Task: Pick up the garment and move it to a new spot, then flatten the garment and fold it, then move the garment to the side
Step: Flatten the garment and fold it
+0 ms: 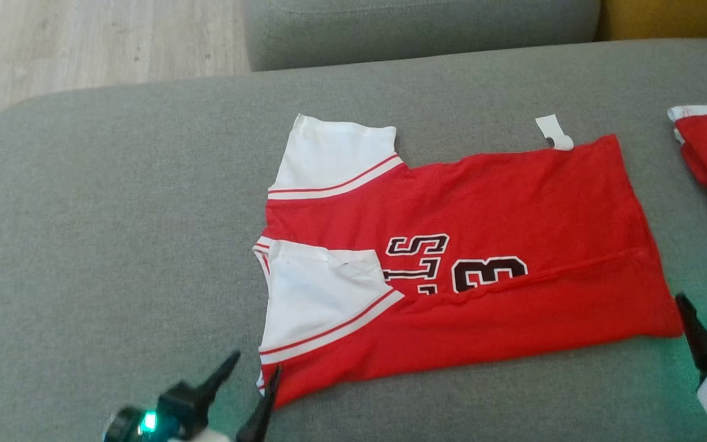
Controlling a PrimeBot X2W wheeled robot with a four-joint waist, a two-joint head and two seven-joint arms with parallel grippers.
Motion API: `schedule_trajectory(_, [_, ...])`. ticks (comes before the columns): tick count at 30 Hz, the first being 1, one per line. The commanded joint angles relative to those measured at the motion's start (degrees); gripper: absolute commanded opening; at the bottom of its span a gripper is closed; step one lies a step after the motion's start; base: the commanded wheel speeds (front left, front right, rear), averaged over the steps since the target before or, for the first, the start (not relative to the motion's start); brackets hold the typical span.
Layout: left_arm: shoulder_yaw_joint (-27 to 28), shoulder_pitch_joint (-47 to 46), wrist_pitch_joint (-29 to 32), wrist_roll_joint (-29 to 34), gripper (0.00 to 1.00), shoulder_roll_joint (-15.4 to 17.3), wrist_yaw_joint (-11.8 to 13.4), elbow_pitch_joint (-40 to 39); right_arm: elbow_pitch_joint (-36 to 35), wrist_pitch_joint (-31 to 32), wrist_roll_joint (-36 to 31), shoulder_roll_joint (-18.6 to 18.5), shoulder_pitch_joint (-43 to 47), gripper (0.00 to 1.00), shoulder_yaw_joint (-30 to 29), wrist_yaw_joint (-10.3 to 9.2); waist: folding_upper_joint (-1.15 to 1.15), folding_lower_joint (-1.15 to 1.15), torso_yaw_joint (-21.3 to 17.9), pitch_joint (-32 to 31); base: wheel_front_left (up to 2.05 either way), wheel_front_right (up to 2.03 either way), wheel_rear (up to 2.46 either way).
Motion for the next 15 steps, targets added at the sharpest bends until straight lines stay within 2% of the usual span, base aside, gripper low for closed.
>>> schedule_trajectory(1, [2.48, -4.31, 0.07, 0.88, 1.00, 1.42, 0.39, -1.88, -2.69, -0.51, -0.96, -1.47, 0.07, 1.00, -0.79, 0.37, 0.00, 0.00, -0.41, 0.64, 0.00, 0.00, 0.00])
schedule_trajectory(4, [3.01, -9.63, 1.32, 2.20, 1.00, 2.26, -0.58, -3.06, -6.36, -1.23, -2.90, -0.15, 0.01, 1.00, -3.26, 0.37, 0.00, 0.00, -1.17, 2.33, 0.00, 0.00, 0.00])
schedule_trajectory(7, [3.39, -17.57, 3.87, 3.64, 1.00, 3.15, -2.84, -3.61, -10.05, -0.75, -4.67, 1.48, -0.07, 1.00, -4.76, 0.37, 0.00, 0.00, -2.13, 4.18, 0.00, 0.00, 0.00])
schedule_trajectory(9, [3.76, -23.06, 6.44, 3.40, 1.00, 3.41, -4.99, -3.27, -12.13, -0.07, -5.52, 2.31, -0.32, 1.00, -5.28, 0.37, 0.00, 0.00, -3.00, 5.54, 0.00, 0.00, 0.00])
schedule_trajectory(10, [3.97, -28.52, 9.74, 2.81, 1.00, 3.74, -7.42, -2.11, -13.90, 0.39, -6.19, 2.91, -0.77, 1.00, -5.77, 0.37, 0.00, 0.00, -3.91, 6.96, 0.00, 0.00, 0.00])
schedule_trajectory(12, [4.16, -33.92, 13.76, 1.30, 1.00, 3.83, -10.11, -0.47, -15.46, 0.80, -6.79, 3.47, -1.22, 1.00, -6.16, 0.37, 0.00, 0.00, -4.80, 8.52, 0.00, 0.00, 0.00])
schedule_trajectory(15, [4.21, -41.53, 21.52, -3.02, 1.00, 3.90, -12.92, 3.35, -17.34, 1.64, -7.46, 4.10, -2.05, 1.00, -6.24, 0.37, 0.00, 0.00, -6.40, 10.62, 0.00, 0.00, 0.00])
